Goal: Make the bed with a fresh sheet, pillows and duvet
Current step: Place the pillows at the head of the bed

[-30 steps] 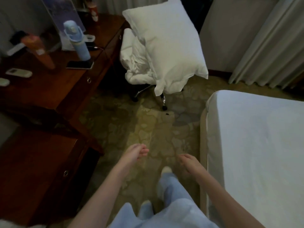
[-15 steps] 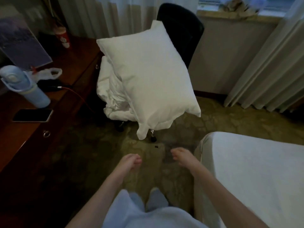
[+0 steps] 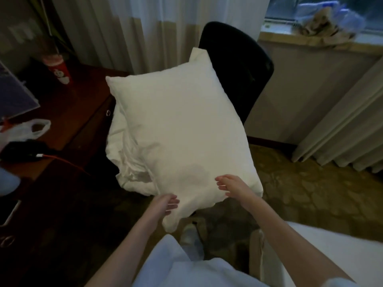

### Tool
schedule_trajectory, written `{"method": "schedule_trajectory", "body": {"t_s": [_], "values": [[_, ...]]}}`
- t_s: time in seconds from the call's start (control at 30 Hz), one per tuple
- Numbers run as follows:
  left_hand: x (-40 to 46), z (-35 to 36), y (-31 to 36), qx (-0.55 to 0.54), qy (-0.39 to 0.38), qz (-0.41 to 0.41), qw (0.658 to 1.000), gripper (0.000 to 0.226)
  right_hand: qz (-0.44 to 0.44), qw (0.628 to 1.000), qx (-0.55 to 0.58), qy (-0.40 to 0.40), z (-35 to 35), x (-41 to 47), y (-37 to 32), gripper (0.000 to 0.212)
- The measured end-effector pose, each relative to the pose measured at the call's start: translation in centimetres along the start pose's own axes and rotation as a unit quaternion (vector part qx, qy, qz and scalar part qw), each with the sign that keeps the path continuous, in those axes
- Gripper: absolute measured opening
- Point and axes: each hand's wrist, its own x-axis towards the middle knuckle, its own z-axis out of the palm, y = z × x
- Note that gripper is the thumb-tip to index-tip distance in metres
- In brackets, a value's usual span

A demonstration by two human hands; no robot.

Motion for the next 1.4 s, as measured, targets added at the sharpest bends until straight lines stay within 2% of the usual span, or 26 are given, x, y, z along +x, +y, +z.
{"method": "schedule_trajectory", "body": {"t_s": [0.17,0.27,0.43,0.57,0.67,0.77,0.9,1.03,1.2,1.3,1.4], "values": [[5.7,-0.9,9.5,-0.001,0.099,0.111,0.989,0.017,-0.029,0.999,0.013,0.044,-4.8,6.2,-4.9,0.033],[8.0,-1.8,13.6,-0.015,0.177,0.113,0.977,0.016,-0.030,0.996,0.016,0.078,-6.2,9.1,-6.7,0.035],[11.1,-2.3,17.8,0.025,0.311,0.084,0.946,0.054,-0.090,0.978,-0.057,0.180,-7.7,15.1,-9.7,0.051],[13.0,-2.5,18.8,0.050,0.396,0.010,0.917,0.093,-0.109,0.978,-0.081,0.160,-9.2,19.8,-12.5,0.072],[14.6,-3.4,19.3,0.045,0.360,-0.023,0.932,0.112,-0.049,0.989,-0.069,0.118,-10.8,22.8,-13.6,0.091],[15.8,-4.2,19.7,0.016,0.320,-0.023,0.947,0.119,0.005,0.992,-0.091,0.085,-11.8,24.5,-13.7,0.097],[16.5,-4.0,19.6,-0.017,0.320,-0.021,0.947,0.123,0.002,0.988,-0.124,0.097,-11.7,25.3,-13.1,0.099],[16.2,-4.5,19.2,-0.019,0.283,-0.020,0.959,0.121,0.016,0.990,-0.099,0.099,-11.0,24.0,-12.5,0.112],[15.2,-6.2,17.6,0.007,0.238,0.021,0.971,0.117,-0.008,0.987,-0.035,0.156,-9.2,20.1,-11.1,0.098],[14.0,-8.0,15.9,0.006,0.186,0.048,0.981,0.118,-0.003,0.979,0.016,0.201,-6.4,15.5,-9.2,0.094],[12.4,-10.1,13.7,0.020,0.119,0.084,0.989,0.125,0.005,0.961,0.120,0.250,-2.0,9.1,-5.6,0.083]]}}
